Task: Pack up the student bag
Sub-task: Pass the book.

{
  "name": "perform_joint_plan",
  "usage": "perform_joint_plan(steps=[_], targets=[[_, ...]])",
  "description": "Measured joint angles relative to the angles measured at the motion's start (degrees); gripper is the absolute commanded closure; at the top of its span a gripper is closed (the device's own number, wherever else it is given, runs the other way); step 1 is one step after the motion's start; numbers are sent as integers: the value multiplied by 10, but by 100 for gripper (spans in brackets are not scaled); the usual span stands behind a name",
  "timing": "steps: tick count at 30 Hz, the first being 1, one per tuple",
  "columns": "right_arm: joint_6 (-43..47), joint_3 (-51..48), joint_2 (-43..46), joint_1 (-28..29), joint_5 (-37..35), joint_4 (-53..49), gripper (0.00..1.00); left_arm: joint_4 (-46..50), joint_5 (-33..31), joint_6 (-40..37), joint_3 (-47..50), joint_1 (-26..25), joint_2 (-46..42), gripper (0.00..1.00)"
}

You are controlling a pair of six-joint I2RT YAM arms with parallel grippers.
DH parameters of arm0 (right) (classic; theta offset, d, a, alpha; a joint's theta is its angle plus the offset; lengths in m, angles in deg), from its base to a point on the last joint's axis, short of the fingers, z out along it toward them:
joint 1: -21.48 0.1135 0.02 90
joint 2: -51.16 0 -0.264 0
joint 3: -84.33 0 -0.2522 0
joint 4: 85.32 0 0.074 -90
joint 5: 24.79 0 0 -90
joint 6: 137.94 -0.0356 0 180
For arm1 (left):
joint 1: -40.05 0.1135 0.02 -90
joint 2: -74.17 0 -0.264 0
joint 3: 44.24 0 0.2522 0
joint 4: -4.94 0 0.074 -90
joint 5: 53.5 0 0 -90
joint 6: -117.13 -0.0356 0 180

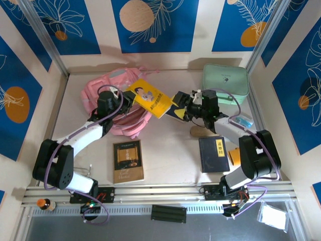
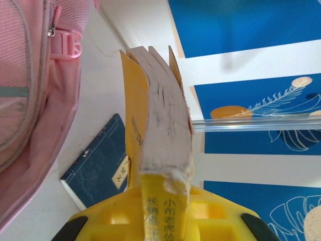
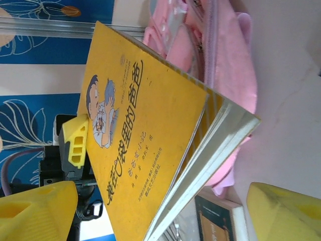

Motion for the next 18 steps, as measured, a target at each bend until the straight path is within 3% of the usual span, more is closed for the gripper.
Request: perform_joint_plan(steps=[12,18], targets=[[-65,38,-72,37,3,78,13,-31,-8,51,-32,0,25,100],[-113,61,-100,49,7,135,23,-36,-8,64,-32,0,31,100]])
